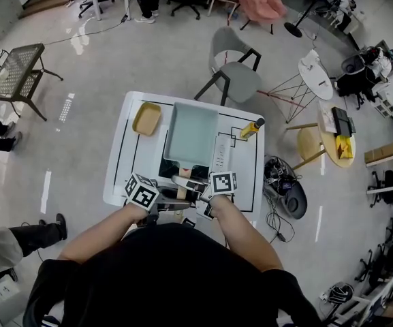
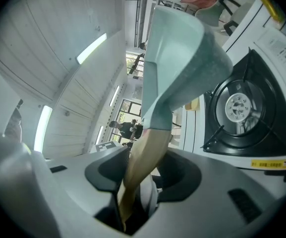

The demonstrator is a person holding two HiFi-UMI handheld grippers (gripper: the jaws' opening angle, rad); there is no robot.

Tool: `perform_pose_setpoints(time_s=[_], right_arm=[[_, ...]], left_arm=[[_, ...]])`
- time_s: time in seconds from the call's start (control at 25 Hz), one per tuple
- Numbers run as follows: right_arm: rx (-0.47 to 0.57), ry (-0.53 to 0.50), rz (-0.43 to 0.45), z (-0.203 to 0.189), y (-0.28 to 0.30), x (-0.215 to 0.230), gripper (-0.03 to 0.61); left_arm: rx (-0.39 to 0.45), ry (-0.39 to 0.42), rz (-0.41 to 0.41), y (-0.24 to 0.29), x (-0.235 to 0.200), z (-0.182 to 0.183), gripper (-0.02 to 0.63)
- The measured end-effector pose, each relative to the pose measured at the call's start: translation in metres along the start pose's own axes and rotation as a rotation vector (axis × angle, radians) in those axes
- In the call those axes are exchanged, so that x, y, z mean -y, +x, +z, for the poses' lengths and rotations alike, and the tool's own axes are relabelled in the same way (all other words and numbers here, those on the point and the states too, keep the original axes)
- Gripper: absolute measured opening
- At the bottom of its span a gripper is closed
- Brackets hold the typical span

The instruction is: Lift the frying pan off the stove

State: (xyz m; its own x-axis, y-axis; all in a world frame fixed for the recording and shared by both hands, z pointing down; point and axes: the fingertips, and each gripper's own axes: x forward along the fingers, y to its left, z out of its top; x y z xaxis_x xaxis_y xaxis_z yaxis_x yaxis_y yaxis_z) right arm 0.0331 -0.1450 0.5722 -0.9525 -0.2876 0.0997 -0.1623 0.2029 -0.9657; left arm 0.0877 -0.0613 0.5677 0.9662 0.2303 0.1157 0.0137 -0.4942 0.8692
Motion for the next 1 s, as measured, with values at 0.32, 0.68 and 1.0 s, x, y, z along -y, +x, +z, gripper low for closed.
perform_pose_setpoints(time_s=[0.32,0.68,1.0], right_arm=[[-0.005,0.009,-0.038,-0.004,-0.007,0.005,0.179],[0.012,0.026,-0.028,-0.006,-0.009,0.010,0.178],[0.015,0.029,-0.028,-0.008,-0.010,0.009,0.178]], left_arm=[[-0.016,-0.004,-0.014,0.004,0.004,-0.003,0.163],[-0.022,-0.014,-0.012,0.007,0.001,-0.006,0.163],[-0.023,-0.023,-0.014,0.008,0.002,-0.008,0.161]])
